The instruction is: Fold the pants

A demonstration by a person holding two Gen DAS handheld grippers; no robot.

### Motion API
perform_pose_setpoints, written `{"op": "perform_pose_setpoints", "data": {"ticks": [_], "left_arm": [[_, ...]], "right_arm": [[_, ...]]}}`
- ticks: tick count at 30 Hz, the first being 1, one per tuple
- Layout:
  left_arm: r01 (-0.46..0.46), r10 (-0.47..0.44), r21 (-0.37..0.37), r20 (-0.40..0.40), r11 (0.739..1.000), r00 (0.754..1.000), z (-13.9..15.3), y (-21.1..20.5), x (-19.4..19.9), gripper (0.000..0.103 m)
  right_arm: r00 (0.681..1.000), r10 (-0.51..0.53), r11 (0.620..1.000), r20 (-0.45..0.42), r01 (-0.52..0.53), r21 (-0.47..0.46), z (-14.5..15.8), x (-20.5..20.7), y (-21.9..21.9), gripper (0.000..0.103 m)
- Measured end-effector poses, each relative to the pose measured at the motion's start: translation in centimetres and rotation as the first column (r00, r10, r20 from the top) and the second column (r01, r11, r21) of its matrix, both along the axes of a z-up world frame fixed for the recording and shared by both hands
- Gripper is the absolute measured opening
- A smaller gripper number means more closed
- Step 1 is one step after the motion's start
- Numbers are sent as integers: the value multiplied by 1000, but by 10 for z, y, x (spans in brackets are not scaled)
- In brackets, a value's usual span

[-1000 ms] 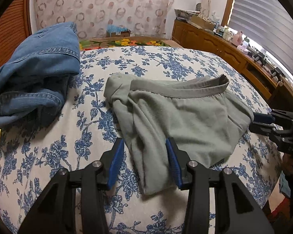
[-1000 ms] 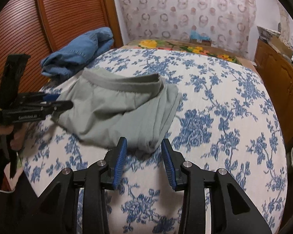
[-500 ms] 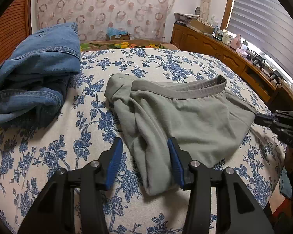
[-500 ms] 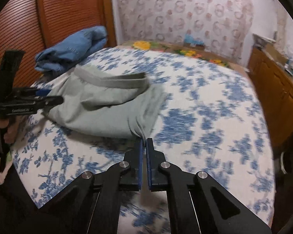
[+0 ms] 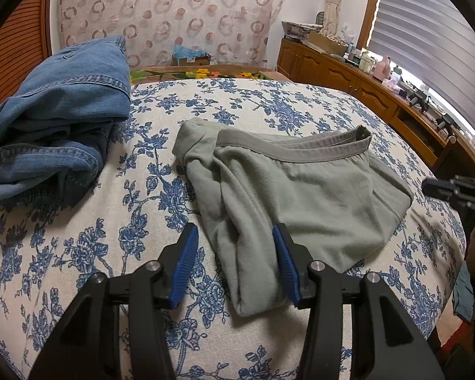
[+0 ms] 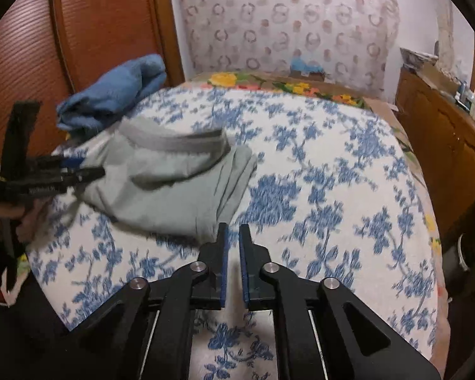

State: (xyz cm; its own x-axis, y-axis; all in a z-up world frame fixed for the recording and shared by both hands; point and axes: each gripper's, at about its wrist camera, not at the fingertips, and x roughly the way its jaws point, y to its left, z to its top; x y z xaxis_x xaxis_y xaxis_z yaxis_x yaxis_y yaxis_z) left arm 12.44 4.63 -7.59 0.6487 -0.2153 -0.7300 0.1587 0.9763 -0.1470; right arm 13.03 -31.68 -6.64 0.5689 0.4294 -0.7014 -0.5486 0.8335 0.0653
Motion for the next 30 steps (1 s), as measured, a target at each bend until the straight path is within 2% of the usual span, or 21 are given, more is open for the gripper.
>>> {"op": "perform_pose_setpoints", "data": {"ticks": [1, 3, 7, 12, 17, 18, 20, 21, 25, 27, 30], "left_arm": [[-1, 1, 0, 1, 1000, 1000, 0, 0, 0, 48], [-3, 3, 4, 1, 1000, 1000, 1, 0, 0, 48], [-6, 6, 2, 6, 1000, 1000, 10, 0, 5, 48], [25, -25, -4, 29, 1000, 999, 26, -2, 24, 48], [55, -56, -41, -21, 998, 998, 23, -4, 53, 48], [62, -64, -40, -39, 997, 997, 20, -5, 59, 48], [61, -62, -27, -47, 998, 997, 17, -7, 65, 48], [65, -66, -22, -41, 998, 997, 17, -7, 64, 46], [57, -57, 11, 24, 998, 998, 24, -7, 56, 17], [52, -52, 3, 43, 999, 998, 29, -5, 55, 13], [35, -35, -7, 62, 999, 997, 36, -1, 58, 12]], "right_arm": [[1000, 2, 1000, 9, -3, 9, 3, 3, 2, 14], [1000, 14, 1000, 22, -14, 24, 7, 9, 9, 30], [999, 41, 999, 23, -42, 29, 7, 30, 27, 33], [998, 70, 998, 10, -69, -13, 2, 57, 53, 33], [997, 74, 997, -17, -74, -22, -2, 78, 61, 33], [996, 83, 996, -19, -84, -18, -1, 81, 63, 28], [992, 120, 993, -39, -121, -8, -2, 84, 66, 8], [991, 127, 992, -39, -128, -12, -2, 85, 67, 7], [992, 124, 992, -4, -124, 10, 5, 89, 71, 4], [995, 101, 994, 7, -101, 27, 6, 91, 72, 3], [998, 52, 998, 22, -53, 45, 5, 93, 74, 3]]}}
